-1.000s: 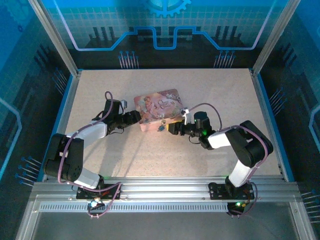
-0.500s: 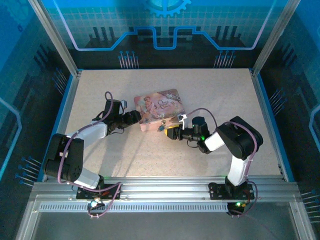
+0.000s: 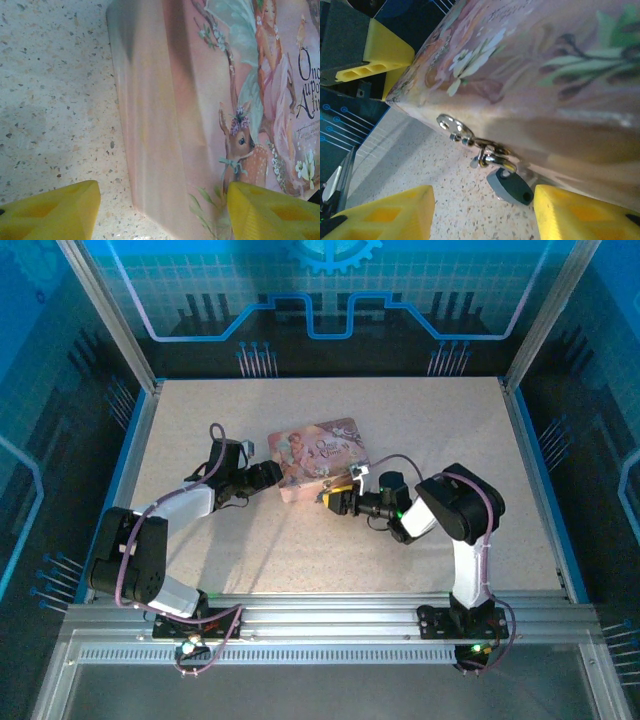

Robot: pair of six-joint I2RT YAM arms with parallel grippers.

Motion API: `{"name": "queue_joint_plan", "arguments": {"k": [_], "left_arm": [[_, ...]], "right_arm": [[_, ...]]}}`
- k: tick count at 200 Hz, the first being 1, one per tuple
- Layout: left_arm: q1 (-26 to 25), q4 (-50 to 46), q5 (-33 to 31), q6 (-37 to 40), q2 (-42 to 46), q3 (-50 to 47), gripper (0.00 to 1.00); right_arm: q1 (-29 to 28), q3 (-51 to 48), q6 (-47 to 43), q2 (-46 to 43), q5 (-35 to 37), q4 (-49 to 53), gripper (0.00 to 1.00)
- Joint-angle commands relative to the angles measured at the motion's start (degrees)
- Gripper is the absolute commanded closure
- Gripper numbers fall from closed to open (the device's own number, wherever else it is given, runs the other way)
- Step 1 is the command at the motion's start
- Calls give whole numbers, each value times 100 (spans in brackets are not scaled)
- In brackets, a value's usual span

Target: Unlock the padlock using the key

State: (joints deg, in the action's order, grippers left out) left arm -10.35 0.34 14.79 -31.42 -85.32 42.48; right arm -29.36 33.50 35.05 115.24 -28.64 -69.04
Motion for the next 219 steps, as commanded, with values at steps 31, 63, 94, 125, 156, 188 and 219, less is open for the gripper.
{"name": "queue_joint_plan", "arguments": {"k": [31, 63, 94, 125, 156, 188, 219], "left_arm": [[-57, -301, -165, 7, -53, -179, 31], [-55, -294, -169, 8, -55, -181, 31], [-55, -292, -178, 4, -55, -179, 31], [-55, -280, -173, -5, -64, -183, 31], [-55, -270, -174, -22, -82, -190, 32], [-55, -261, -169, -22, -76, -205, 31], [-55, -261, -174, -35, -54, -214, 32]], "right_arm": [[-96, 340, 103, 278, -273, -406, 43], [-105, 443, 191, 441, -402, -662, 43], [-107, 474, 178, 482, -468, -809, 44], [-108, 439, 134, 490, -474, -828, 47], [-110, 358, 119, 491, -456, -910, 53], [-108, 344, 94, 491, -439, -988, 59], [-107, 360, 82, 469, -447, -1085, 61]]}}
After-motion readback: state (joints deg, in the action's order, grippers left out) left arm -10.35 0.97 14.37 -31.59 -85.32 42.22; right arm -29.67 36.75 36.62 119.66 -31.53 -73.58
